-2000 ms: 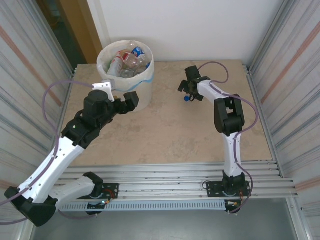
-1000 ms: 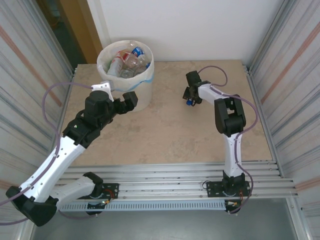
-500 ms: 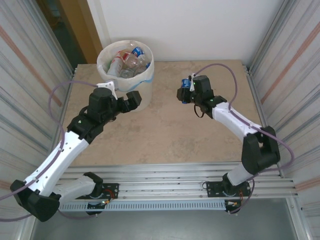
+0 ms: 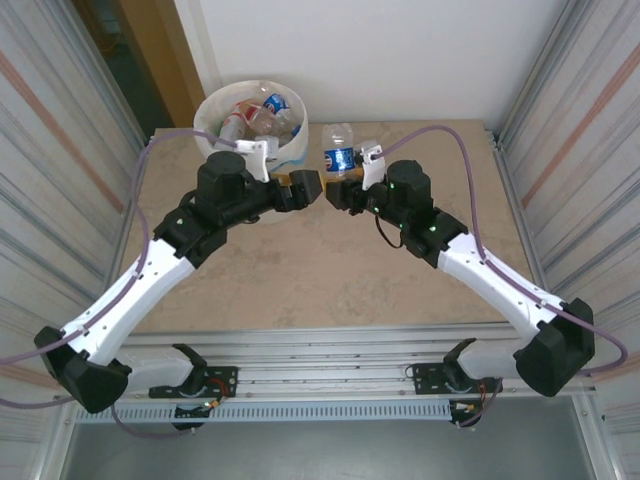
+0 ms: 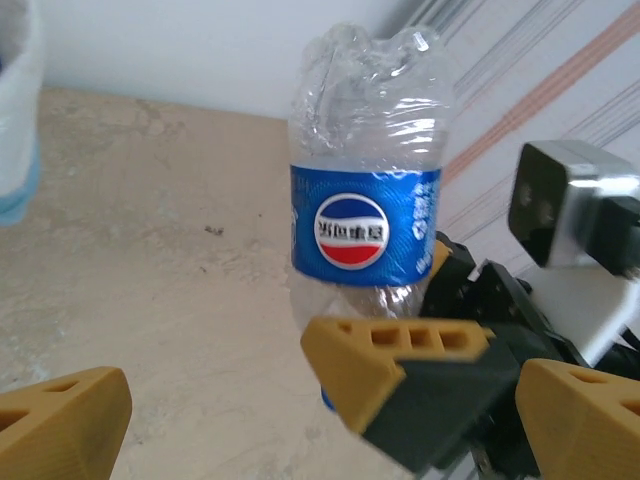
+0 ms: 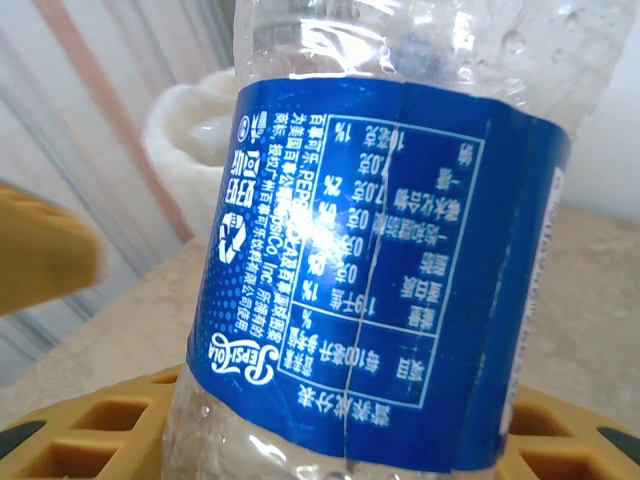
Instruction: Put the plastic bottles in the bin
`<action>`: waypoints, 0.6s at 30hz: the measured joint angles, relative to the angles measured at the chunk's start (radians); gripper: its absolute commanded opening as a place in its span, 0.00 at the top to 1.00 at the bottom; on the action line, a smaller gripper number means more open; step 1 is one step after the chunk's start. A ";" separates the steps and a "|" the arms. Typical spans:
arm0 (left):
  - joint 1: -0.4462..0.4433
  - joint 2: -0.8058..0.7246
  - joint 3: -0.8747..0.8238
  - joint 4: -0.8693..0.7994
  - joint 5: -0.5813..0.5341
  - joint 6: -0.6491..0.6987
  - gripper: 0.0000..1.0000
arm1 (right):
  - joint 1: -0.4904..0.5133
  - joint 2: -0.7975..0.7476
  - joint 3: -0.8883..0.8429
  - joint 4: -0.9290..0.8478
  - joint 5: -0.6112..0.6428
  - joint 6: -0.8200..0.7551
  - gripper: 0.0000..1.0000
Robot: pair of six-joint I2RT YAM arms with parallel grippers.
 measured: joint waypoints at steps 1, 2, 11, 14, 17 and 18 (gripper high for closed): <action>-0.003 0.013 0.006 0.006 0.006 0.002 0.01 | 0.013 -0.009 -0.003 0.002 -0.003 -0.011 0.73; -0.004 0.026 0.012 0.013 0.013 0.002 0.01 | 0.025 -0.016 -0.005 0.002 -0.005 -0.019 0.73; -0.024 0.084 0.041 0.049 0.055 0.001 0.01 | 0.092 -0.036 -0.005 0.003 -0.021 -0.070 0.72; -0.024 0.084 0.041 0.066 0.056 -0.009 0.11 | 0.105 -0.037 -0.005 0.003 -0.028 -0.084 0.72; -0.024 0.084 0.041 0.085 0.053 -0.028 0.32 | 0.116 -0.037 -0.005 0.003 -0.030 -0.092 0.69; -0.024 0.084 0.041 0.092 0.052 -0.031 0.38 | 0.120 -0.037 -0.005 0.002 -0.029 -0.092 0.68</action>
